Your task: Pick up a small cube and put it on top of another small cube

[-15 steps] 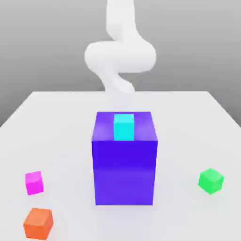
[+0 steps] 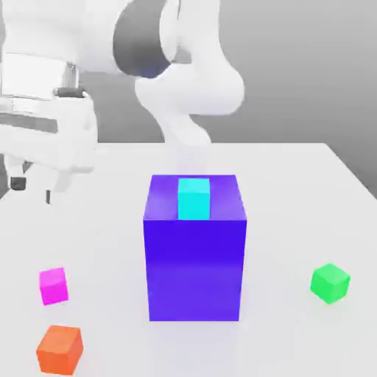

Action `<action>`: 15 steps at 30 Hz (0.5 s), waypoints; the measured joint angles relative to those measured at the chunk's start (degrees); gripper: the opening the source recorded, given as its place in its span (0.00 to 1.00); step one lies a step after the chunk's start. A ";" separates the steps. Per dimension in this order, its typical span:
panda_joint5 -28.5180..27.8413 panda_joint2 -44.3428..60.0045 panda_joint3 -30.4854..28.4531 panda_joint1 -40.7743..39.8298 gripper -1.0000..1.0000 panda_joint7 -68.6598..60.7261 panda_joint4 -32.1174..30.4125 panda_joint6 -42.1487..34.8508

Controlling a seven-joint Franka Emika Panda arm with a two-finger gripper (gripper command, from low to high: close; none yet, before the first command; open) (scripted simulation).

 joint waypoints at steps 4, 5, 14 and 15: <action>2.10 8.40 -2.74 -4.45 0.50 2.94 -3.58 4.66; 2.98 10.52 -3.14 -5.57 0.50 3.42 -4.48 5.82; 12.84 28.67 3.66 -13.34 0.00 -0.97 -4.25 18.70; 12.84 28.67 3.66 -13.34 0.00 -0.97 -4.25 18.70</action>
